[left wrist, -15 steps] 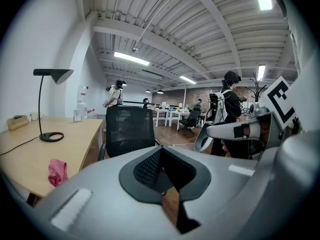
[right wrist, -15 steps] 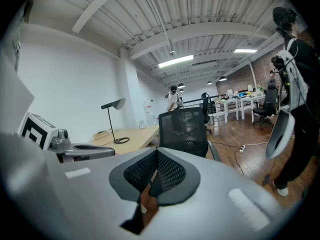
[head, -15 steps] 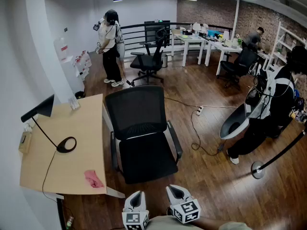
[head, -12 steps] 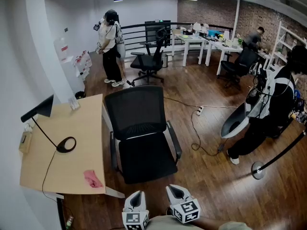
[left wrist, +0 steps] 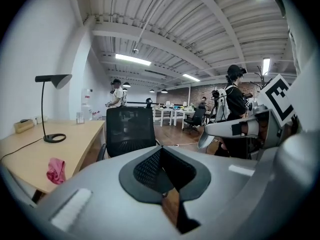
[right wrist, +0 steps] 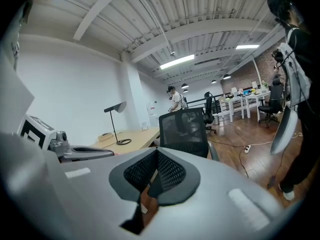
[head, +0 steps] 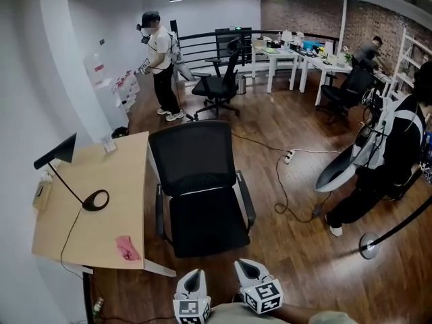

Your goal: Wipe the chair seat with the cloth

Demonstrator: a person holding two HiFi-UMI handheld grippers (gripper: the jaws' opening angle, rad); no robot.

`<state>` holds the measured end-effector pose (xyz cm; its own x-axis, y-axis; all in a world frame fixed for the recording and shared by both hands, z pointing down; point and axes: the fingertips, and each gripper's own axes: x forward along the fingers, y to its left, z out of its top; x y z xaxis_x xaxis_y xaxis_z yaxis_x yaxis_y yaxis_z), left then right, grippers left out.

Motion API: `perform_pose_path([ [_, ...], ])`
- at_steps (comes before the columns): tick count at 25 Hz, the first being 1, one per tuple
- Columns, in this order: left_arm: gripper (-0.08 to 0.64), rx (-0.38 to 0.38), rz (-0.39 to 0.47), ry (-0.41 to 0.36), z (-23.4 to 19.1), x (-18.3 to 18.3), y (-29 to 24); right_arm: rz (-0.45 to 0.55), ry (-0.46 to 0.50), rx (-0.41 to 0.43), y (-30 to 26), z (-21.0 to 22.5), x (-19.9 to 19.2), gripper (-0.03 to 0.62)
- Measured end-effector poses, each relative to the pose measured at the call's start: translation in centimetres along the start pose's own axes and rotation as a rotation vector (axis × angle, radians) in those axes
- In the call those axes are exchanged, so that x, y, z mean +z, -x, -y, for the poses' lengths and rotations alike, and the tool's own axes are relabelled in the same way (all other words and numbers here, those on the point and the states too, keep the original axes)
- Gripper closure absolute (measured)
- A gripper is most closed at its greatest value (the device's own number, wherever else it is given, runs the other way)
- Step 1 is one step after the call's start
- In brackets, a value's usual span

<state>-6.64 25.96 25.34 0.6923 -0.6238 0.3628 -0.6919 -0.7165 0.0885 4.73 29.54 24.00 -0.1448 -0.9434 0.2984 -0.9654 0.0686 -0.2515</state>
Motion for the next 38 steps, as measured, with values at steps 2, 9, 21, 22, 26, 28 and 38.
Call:
perform_pose_path([
  [2,0.555,0.029,-0.009,0.008,0.3,-0.2,0.2,-0.005,-0.01,0.02,-0.1,0.4,-0.4,0.592],
  [9,0.555,0.108,-0.024,0.056,-0.7,-1.0,0.2,-0.034,-0.004,0.076,-1.3,0.2,-1.0,0.592],
  [21,0.555,0.115,0.032,0.1,-9.4,0.4,-1.6,-0.017,0.07,0.052,-8.9,-2.8,2.4,0.592],
  [22,0.555,0.122,0.04,0.111,-10.7,0.5,-1.5,-0.015,0.08,0.055,-9.9,-3.5,2.8,0.592],
  [26,0.555,0.162,0.071,0.147,-16.2,0.8,-1.1,-0.022,0.131,0.088,-14.4,-7.1,3.8,0.592],
  [28,0.555,0.181,0.085,0.162,-18.9,0.9,-0.7,-0.034,0.158,0.113,-16.7,-9.3,4.2,0.592],
  [38,0.555,0.341,0.099,0.217,-32.1,-0.8,4.3,-0.1,0.24,0.283,-26.5,-21.6,2.9,0.592],
])
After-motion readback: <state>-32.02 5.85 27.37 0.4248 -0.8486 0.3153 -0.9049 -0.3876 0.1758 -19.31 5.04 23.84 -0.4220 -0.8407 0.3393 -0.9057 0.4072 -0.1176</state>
